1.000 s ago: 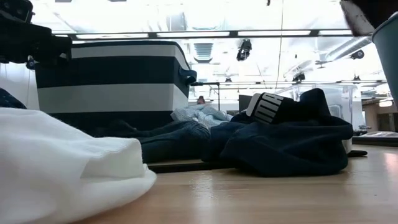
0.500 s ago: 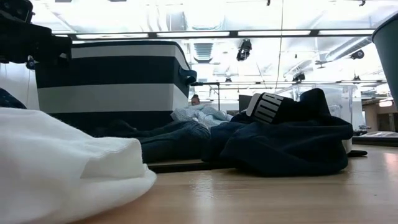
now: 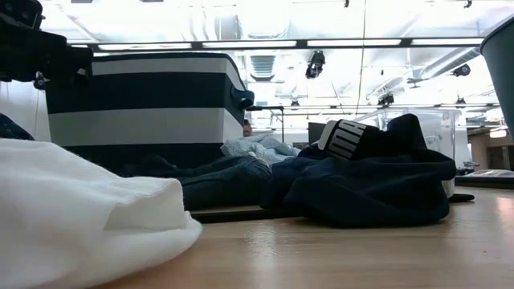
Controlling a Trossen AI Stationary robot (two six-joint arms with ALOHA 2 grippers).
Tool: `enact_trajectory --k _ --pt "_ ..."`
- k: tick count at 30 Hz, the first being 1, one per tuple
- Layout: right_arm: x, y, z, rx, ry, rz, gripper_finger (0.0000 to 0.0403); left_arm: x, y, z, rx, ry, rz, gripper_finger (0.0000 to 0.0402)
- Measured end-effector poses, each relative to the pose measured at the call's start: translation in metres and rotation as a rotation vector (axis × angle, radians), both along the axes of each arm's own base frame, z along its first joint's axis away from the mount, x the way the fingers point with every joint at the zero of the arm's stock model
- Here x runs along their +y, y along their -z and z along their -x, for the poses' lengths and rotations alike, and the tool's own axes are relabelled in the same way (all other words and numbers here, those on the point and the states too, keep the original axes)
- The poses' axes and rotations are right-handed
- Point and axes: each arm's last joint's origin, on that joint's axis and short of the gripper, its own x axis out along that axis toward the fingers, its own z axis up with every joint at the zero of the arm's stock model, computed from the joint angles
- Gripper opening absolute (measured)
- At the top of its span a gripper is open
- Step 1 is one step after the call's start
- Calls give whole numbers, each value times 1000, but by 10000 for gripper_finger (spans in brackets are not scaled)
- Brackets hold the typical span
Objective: Pick & Place Cloths
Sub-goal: Put the red underwear into the green bin, then put the blue boxer shorts into the green bin
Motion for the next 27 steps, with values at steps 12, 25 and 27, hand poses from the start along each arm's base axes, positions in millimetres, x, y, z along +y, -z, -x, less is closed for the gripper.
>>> enact_trajectory --k 12,25,27 --pt "5 30 -13 138 -4 95 37 0 0 0 0 0 0 177" --pt "-4 25 -20 79 27 122 147 0 0 0 0 0 0 177" --pt "-6 23 -23 41 5 151 163 0 0 0 0 0 0 177"
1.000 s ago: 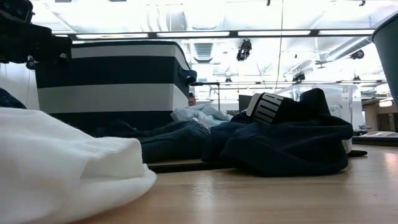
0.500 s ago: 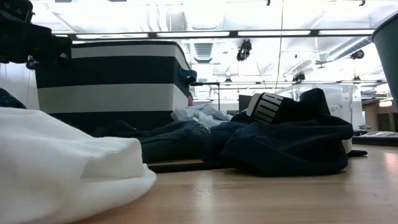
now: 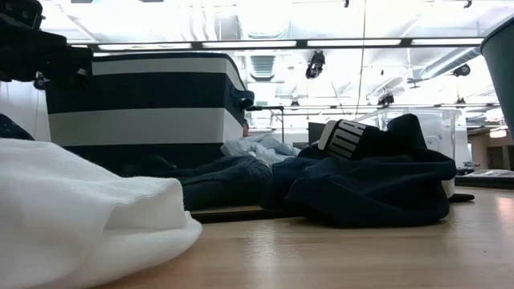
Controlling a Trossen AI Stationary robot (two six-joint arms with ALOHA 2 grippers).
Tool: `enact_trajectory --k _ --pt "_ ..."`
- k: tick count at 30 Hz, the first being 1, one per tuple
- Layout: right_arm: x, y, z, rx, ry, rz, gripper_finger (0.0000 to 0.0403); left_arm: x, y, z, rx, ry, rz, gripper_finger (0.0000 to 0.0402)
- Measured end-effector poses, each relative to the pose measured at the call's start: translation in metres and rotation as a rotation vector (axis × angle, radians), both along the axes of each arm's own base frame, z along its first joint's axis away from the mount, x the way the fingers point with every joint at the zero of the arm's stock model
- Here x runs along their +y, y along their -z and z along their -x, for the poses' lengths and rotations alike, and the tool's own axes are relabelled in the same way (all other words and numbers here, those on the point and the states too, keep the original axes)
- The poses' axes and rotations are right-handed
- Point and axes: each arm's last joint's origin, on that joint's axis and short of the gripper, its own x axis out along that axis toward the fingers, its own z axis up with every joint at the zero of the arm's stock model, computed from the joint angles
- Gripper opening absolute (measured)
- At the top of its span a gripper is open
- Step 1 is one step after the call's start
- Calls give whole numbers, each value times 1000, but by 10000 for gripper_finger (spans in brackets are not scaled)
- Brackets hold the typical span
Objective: Pick & Place Cloths
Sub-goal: Put the blue boxer shorts into the green bin
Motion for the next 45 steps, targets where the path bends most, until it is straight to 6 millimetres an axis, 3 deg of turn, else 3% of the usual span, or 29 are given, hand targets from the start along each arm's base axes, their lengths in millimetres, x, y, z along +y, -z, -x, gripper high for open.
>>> enact_trajectory --k 10,21,29,40,45 --pt "-21 -17 -29 -159 -82 126 205 0 0 0 0 0 0 177" --pt "-58 -15 -61 -237 -90 367 194 0 0 0 0 0 0 177" --pt "-70 15 -98 -197 -171 444 186 0 0 0 0 0 0 177" --pt "-82 60 -125 -75 -170 496 241 0 0 0 0 0 0 177" --pt "-83 74 -131 -29 -159 427 270 0 0 0 0 0 0 177"
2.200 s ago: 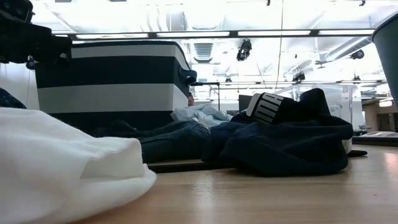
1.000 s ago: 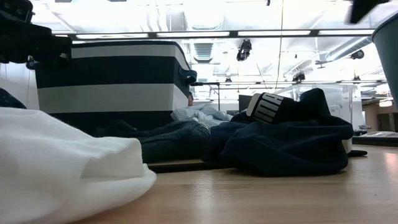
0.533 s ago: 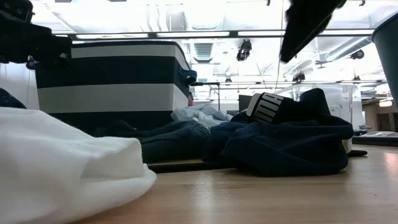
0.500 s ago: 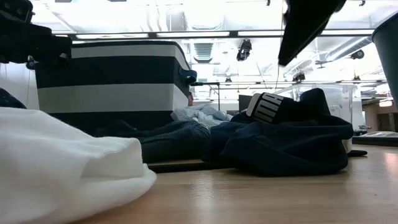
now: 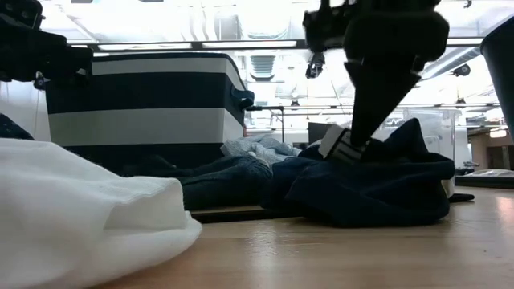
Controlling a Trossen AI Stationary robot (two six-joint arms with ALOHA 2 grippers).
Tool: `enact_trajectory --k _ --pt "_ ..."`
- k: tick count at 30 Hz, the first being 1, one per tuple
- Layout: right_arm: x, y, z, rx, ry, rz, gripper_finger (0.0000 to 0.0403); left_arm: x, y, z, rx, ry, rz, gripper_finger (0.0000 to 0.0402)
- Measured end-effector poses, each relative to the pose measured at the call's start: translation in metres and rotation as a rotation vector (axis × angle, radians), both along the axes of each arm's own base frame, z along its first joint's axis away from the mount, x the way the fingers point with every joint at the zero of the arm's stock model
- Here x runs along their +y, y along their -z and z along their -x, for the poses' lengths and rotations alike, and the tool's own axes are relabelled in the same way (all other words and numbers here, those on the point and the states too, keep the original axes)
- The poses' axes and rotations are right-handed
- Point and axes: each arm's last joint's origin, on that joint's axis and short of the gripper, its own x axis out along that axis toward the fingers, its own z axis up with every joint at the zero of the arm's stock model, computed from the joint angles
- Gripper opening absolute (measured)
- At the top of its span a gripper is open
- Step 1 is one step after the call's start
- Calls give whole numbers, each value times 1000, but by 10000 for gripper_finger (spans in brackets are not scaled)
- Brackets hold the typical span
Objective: Pick & Place Cloths
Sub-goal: Put the blue boxer shorts into the green bin
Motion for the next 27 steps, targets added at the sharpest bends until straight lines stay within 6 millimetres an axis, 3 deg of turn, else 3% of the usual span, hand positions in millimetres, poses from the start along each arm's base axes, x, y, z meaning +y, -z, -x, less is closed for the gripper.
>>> enact_trajectory --k 9,15,20,27 --pt "1 33 -10 76 -11 -11 307 0 0 0 0 0 0 177" --pt "-2 45 -15 116 -10 -7 297 0 0 0 0 0 0 177" --pt "-3 43 -14 111 -10 -14 232 0 0 0 0 0 0 177" --pt "-2 33 -17 95 -62 -7 75 0 0 0 0 0 0 177"
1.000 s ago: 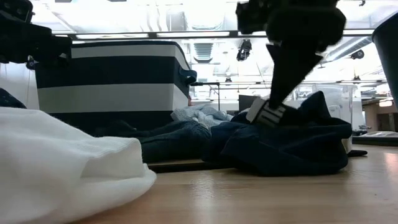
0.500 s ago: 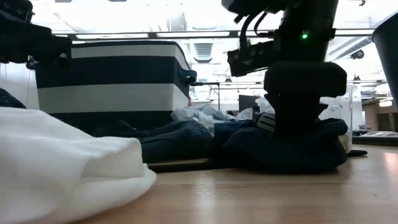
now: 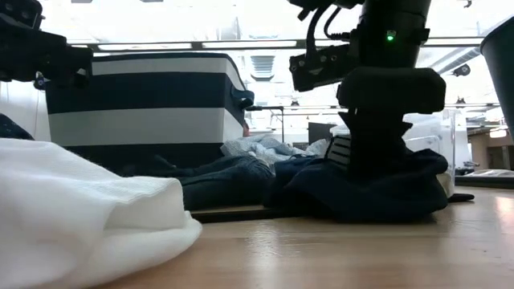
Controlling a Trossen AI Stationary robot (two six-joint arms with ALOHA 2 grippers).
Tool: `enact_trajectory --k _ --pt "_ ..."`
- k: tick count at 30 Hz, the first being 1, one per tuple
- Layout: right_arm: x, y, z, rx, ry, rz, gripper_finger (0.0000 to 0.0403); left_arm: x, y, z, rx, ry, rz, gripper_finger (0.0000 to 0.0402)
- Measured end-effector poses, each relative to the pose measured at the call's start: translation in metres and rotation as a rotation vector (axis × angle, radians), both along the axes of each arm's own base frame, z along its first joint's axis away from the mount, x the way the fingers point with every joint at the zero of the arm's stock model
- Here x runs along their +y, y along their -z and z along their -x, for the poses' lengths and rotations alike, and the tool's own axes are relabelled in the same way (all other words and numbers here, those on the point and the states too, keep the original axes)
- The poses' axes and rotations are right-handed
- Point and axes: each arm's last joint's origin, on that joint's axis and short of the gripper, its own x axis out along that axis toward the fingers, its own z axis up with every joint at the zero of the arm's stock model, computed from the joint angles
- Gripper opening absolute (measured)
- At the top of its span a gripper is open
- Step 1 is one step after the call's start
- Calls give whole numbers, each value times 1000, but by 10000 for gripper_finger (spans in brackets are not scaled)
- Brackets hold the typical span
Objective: Pick & Place Cloths
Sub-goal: Put the blue boxer shorts into the green bin
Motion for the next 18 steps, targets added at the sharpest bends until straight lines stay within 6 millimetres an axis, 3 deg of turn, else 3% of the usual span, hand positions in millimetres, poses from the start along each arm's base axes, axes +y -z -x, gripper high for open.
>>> enact_trajectory --k 3,10,18 --pt "0 -2 -1 2 -26 5 22 0 0 0 0 0 0 177" --pt "2 -12 -6 -13 -29 4 15 0 0 0 0 0 0 177" --pt "4 -49 -8 -3 -19 96 12 0 0 0 0 0 0 177"
